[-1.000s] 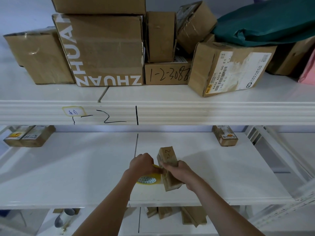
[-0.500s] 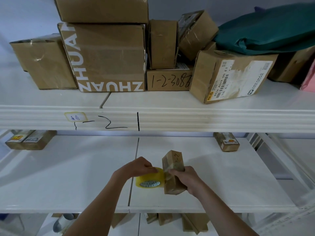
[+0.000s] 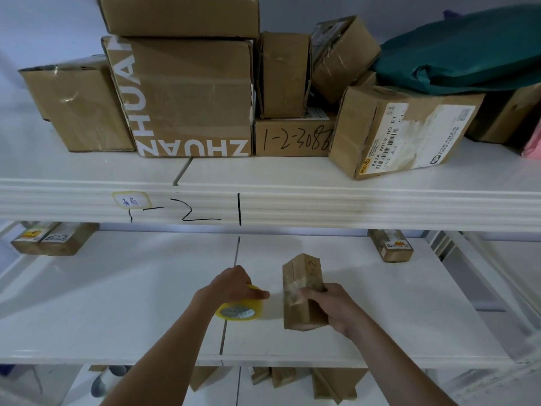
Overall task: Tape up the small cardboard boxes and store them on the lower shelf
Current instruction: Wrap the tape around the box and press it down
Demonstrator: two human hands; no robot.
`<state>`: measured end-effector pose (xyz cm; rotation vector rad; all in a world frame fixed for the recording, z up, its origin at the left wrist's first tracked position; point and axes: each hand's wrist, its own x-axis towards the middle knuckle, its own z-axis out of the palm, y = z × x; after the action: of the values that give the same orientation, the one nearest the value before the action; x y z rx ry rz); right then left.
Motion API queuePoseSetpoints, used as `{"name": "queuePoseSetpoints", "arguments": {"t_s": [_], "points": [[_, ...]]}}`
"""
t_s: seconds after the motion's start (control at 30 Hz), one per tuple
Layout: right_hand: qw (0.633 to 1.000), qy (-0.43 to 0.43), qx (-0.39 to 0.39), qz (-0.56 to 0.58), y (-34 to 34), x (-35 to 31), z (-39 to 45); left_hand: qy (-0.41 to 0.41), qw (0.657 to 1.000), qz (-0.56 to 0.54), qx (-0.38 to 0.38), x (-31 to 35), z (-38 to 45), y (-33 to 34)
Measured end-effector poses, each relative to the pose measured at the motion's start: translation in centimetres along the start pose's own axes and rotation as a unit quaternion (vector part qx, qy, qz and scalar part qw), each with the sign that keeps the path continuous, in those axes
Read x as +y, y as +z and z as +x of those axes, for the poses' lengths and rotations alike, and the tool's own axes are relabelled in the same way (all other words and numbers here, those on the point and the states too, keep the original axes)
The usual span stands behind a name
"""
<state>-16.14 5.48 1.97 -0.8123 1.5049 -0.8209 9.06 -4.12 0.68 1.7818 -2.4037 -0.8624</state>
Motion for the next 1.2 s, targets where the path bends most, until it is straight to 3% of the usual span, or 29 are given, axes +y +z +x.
{"name": "queuePoseSetpoints", "arguments": {"t_s": [0.37, 0.77, 0.9, 1.0, 1.13, 1.2], "points": [[0.991, -0.017, -0.072, 0.114, 0.6, -0.7, -0.9, -0.001, 1.0, -0.025, -0.003, 0.6, 0.6, 0.7], [0.96, 0.017, -0.143, 0.241, 0.5, 0.5, -0.4, 0.027, 0.985, -0.167, -0.022, 0.9, -0.2, 0.5], [0.966, 0.023, -0.109, 0.232, 0.5, 0.8, -0.1, 0.021, 0.99, -0.141, -0.005, 0.8, -0.1, 0.7], [0.984, -0.003, -0.095, 0.154, 0.1, 0.7, -0.2, 0.013, 0.993, -0.117, 0.012, 0.5, -0.2, 1.0], [0.994, 0.007, -0.002, 0.108, 0.0, 1.2, -0.2, 0.007, 0.998, -0.05, 0.044, 1.1, -0.2, 1.4], [0.998, 0.024, 0.009, 0.054, 0.8, 1.2, -0.4, -0.003, 0.999, -0.007, 0.053, 1.8, -0.2, 1.8]]}}
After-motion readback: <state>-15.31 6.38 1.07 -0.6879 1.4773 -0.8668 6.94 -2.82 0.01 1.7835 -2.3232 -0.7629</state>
